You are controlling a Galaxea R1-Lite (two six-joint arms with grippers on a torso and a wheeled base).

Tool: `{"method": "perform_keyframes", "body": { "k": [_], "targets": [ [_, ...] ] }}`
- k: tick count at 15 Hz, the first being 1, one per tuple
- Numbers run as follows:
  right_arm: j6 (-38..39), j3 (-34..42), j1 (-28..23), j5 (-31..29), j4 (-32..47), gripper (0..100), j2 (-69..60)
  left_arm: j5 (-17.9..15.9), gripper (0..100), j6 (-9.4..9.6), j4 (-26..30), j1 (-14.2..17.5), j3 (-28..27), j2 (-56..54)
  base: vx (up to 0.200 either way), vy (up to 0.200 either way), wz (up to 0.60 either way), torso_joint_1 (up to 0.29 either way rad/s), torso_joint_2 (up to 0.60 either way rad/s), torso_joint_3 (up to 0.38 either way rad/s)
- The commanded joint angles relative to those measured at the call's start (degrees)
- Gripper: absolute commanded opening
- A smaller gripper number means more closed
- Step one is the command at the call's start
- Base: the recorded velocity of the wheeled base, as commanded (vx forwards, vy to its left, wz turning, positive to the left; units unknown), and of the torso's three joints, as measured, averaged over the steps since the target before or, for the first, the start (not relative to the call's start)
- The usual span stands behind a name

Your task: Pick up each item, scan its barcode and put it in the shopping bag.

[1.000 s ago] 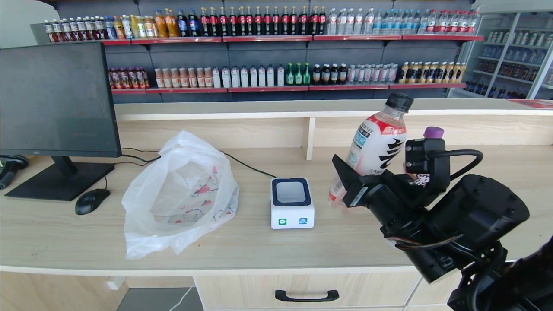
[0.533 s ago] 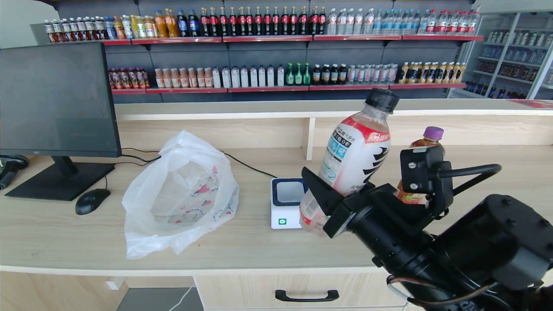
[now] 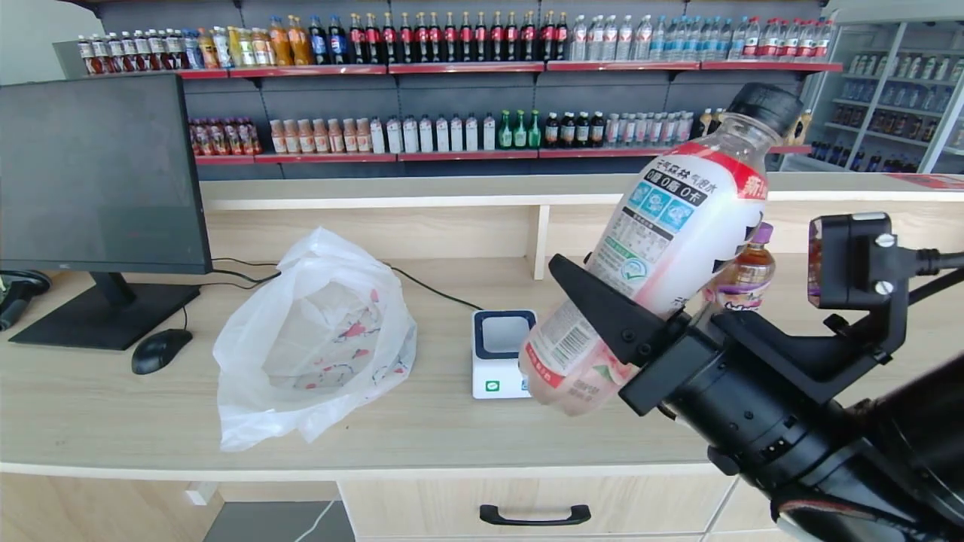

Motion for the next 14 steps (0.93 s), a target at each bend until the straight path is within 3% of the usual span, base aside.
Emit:
{"method": "perform_keyframes", "body": {
  "k": [1,4,9,14],
  "targets": [
    [1.68,0.43,0.07,3.53,-0.08,0,-3.15,0.0,100,0.0,-0.01,0.0,0.0,-0.02,0.0,0.0,0.0,0.0,0.0,0.0],
    [6.69,4.73,0.07,7.31,-0.08,0,-6.14,0.0,100,0.0,-0.01,0.0,0.0,-0.02,0.0,0.0,0.0,0.0,0.0,0.0],
    [8.62,6.32,0.07,12.23,-0.08,0,-6.75,0.0,100,0.0,-0.01,0.0,0.0,-0.02,0.0,0.0,0.0,0.0,0.0,0.0],
    [10.47,6.14,0.07,13.02,-0.08,0,-6.66,0.0,100,0.0,-0.01,0.0,0.0,-0.02,0.0,0.0,0.0,0.0,0.0,0.0]
  ]
}}
